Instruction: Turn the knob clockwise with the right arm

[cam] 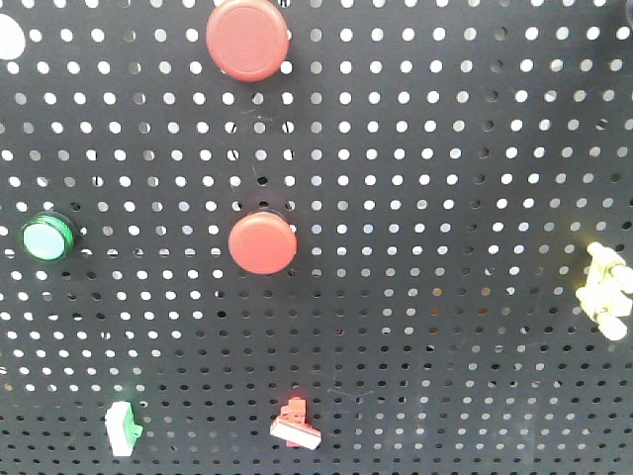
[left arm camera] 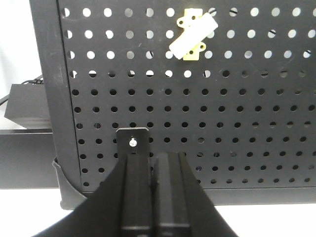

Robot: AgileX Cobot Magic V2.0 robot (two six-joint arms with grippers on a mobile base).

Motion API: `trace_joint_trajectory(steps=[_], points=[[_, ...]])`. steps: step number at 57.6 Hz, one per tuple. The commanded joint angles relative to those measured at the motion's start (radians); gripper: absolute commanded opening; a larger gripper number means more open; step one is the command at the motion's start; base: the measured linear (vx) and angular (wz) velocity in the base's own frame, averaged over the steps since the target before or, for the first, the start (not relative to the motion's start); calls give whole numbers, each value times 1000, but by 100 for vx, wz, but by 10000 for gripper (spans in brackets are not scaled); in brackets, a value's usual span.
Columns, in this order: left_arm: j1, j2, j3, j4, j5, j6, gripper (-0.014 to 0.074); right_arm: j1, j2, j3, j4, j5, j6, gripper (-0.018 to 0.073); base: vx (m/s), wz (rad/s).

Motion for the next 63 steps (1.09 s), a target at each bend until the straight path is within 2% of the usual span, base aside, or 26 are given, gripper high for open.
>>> trace_joint_trajectory(steps=[1, 24, 33, 38, 46, 50, 55, 63], points=[[-6, -10, 11, -4, -86, -5, -6, 0, 0, -24, 11, -80, 1, 216, 0, 0], [-6, -10, 11, -4, -86, -5, -6, 0, 46, -24, 9, -80, 27, 212, 0, 0], [-6, -10, 11, -4, -86, -5, -6, 0, 55, -24, 9, -77, 141, 95, 0, 0], [-6, -10, 11, -4, -86, -5, -6, 0, 55, -24, 10, -65, 252, -16, 0, 0], [-6, -10, 11, -4, -86, -5, -6, 0, 55, -24, 21, -51, 469, -9, 0, 0], [-6, -10, 11, -4, -86, -5, -6, 0, 55, -24, 43, -46, 619, -9, 0, 0], [-6, -10, 11, -4, -86, -5, -6, 0, 55, -24, 95, -47, 794, -9, 0, 0], [-6, -10, 11, -4, -86, -5, -6, 0, 55, -24, 202, -73, 998, -9, 0, 0]])
